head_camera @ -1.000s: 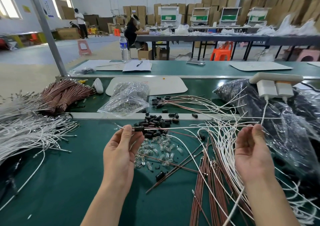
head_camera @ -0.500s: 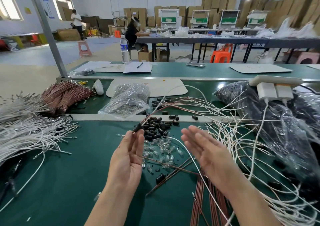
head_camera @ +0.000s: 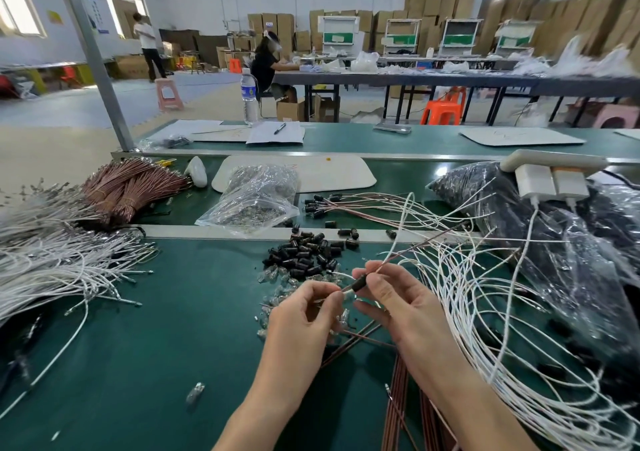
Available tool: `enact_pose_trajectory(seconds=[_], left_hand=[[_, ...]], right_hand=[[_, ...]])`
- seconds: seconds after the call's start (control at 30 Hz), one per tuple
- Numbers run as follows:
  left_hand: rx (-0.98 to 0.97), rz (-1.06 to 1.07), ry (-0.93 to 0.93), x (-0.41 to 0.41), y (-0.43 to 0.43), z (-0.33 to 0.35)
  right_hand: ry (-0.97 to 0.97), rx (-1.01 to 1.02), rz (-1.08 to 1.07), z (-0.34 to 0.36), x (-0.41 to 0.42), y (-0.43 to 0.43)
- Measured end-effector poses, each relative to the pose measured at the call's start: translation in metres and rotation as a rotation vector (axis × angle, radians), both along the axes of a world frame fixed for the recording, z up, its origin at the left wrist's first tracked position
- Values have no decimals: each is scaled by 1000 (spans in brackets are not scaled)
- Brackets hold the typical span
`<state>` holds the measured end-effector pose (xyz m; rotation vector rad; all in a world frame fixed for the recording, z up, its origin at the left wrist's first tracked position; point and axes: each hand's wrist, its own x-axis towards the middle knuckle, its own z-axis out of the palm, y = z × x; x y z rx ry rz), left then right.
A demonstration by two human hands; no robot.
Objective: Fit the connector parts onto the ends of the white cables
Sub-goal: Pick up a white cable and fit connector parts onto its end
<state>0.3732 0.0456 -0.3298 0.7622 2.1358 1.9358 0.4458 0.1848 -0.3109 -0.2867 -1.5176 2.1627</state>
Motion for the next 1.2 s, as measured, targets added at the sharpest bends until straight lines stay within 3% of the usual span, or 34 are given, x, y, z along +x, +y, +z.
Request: enact_pose_trajectory(seconds=[0.13, 0.87, 1.07, 1.2], left_hand=[[-57, 45, 140, 0, -2, -1], [-96, 24, 169, -4, -4, -2], [-6, -69, 47, -2, -3, 4], [61, -91, -27, 0, -3, 7]], right_hand=[[-38, 97, 42, -2, 0, -3], [-55, 259, 38, 2, 3, -6], [-31, 37, 120, -4, 0, -3], [-11, 4, 153, -9, -2, -4]])
